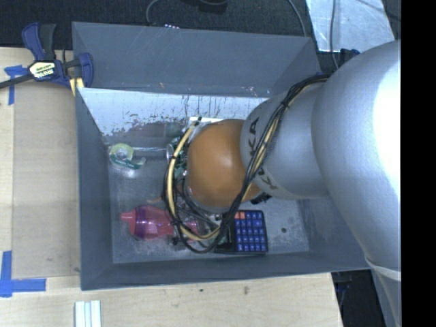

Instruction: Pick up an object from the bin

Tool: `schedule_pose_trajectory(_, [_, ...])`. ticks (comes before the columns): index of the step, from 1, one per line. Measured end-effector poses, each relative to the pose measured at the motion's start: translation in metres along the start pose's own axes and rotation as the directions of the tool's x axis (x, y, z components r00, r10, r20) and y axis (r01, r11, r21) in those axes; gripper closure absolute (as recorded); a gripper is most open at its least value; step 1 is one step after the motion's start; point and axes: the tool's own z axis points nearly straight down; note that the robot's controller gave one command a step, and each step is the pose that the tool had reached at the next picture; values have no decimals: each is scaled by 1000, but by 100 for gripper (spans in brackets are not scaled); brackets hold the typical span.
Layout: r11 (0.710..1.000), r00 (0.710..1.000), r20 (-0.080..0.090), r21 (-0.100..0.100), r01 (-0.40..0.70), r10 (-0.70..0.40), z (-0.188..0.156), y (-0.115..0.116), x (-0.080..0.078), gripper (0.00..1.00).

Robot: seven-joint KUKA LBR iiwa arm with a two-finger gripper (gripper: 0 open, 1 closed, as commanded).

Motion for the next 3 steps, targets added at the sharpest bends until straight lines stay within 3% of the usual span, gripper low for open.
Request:
schedule_pose_trajectory(1, [1000,1000,0,0,0,0,0,0,0,100])
schedule_pose_trajectory(2, [1000,1000,-7,1,-6,6,-44,3,2,100])
schedule_pose_trajectory(3, [999,999,0,0,45,-45,-122,5,-4,100])
